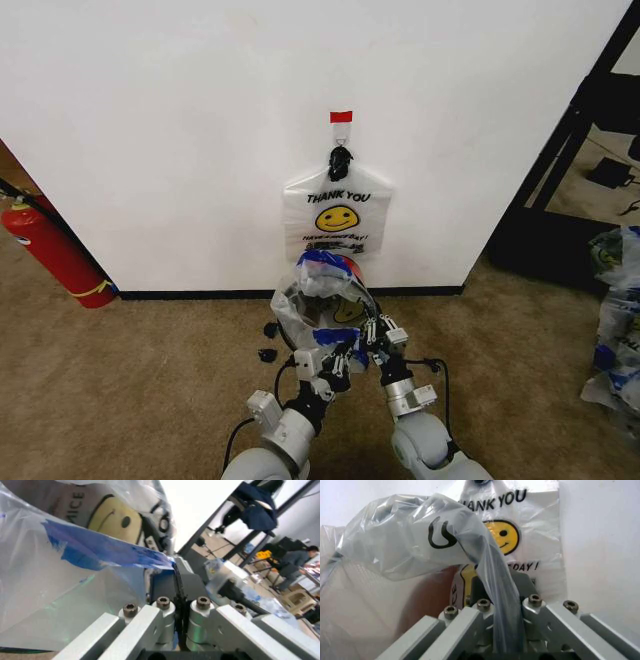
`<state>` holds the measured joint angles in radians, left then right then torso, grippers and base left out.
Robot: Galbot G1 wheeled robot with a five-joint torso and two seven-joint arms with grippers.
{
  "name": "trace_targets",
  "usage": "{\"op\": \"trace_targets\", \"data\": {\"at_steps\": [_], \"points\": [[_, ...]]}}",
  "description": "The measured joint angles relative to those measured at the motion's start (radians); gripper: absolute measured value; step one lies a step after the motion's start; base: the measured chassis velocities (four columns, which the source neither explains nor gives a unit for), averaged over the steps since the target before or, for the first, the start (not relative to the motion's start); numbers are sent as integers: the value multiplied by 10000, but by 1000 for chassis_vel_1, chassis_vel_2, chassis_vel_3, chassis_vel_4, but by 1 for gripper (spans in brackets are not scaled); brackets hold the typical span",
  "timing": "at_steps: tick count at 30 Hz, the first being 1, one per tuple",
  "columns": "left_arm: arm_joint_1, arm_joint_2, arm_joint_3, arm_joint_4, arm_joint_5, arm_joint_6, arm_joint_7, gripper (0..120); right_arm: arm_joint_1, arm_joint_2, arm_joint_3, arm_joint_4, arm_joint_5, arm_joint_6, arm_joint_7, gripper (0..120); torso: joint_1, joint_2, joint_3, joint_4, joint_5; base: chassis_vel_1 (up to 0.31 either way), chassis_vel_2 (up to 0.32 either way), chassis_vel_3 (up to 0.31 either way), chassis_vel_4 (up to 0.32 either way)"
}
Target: Pick up the garbage bag from the wall and place it over the trash bin.
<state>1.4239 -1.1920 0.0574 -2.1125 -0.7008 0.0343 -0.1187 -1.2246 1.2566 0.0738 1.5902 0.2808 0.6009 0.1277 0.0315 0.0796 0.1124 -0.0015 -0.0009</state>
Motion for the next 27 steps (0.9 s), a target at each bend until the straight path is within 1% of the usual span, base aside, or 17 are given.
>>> {"op": "trace_targets", "data": {"at_steps": [1, 4, 7, 9, 12, 15, 17, 18, 21, 27], "points": [[0, 0, 0, 0, 0, 0, 0, 0, 0, 0, 0, 0, 0, 0, 0, 1, 0, 0, 0, 0, 0, 0, 0, 0, 0], [55, 128, -41, 106, 58, -184, 592, 0, 40, -24, -4, 73, 182, -72, 13, 1, 0, 0, 0, 0, 0, 0, 0, 0, 0], [183, 351, -101, 323, 333, -520, 1200, 0, 80, -125, -42, 352, 818, -353, 44, 1, 0, 0, 0, 0, -1, 0, 0, 0, 0], [201, 386, -105, 358, 382, -571, 1263, 0, 85, -139, -51, 391, 922, -400, 56, 1, 0, 0, 0, 0, -1, 0, 0, 0, 0], [308, 612, -184, 644, 848, -1038, 1681, 0, 109, -391, -157, 912, 2257, -1002, 220, 1, 0, 0, 0, 1, 1, 0, 0, 0, 0], [321, 766, -320, 830, 1025, -1275, 1763, 0, 106, -688, -151, 1335, 3195, -1501, 349, 1, 0, 0, 0, 0, 0, 0, 0, 0, 0], [317, 790, -356, 860, 1033, -1301, 1763, 0, 97, -756, -141, 1428, 3379, -1606, 370, 1, 0, 0, 0, 0, 1, 0, 0, 0, 0], [280, 847, -441, 932, 1037, -1374, 1738, 0, 61, -947, -97, 1698, 3847, -1880, 394, 1, 0, 0, 0, 1, 1, 0, 0, 0, 0], [173, 887, -599, 1019, 1015, -1449, 1611, 0, -42, -1251, 3, 2176, 4494, -2338, 448, 1, 0, 0, 0, -1, 0, 0, 0, 0, 0], [148, 860, -629, 1057, 1011, -1455, 1571, 0, -34, -1379, 134, 2534, 4992, -2537, 624, 1, 0, 0, 0, -1, 2, 0, 0, 0, 0]]}}
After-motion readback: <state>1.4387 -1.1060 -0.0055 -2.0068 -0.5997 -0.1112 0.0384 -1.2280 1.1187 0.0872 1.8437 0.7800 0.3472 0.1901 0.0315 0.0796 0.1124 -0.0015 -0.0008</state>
